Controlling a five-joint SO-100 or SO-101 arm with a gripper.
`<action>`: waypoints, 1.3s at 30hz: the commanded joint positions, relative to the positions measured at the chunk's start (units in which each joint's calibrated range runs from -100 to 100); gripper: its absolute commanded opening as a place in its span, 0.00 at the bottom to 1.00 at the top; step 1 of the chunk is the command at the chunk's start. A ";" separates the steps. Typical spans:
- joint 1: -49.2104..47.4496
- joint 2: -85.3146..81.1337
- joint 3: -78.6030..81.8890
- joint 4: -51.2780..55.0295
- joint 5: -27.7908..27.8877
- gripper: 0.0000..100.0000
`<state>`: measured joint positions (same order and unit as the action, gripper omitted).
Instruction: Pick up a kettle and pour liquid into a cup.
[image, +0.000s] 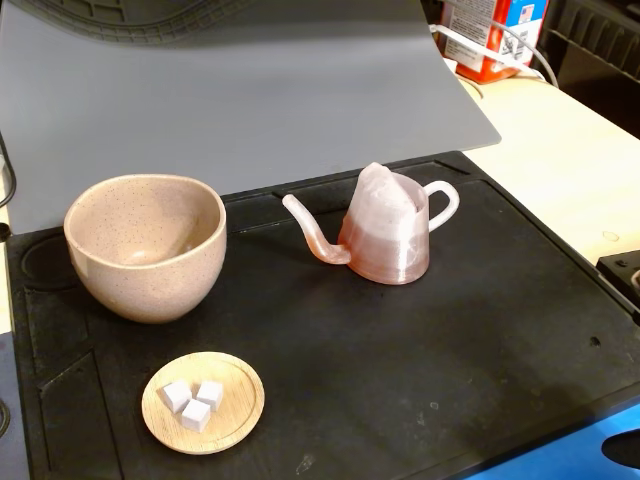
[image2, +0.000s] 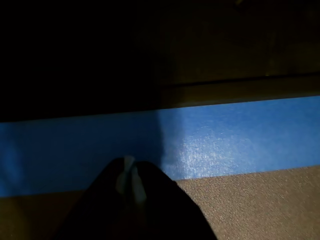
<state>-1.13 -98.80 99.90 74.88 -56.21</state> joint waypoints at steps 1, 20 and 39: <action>-0.05 -0.35 -0.08 0.22 -0.02 0.01; -0.35 0.17 -0.08 -10.59 -0.02 0.01; 0.26 50.76 -14.15 -73.71 1.97 0.01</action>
<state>-1.13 -53.34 93.48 2.14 -56.21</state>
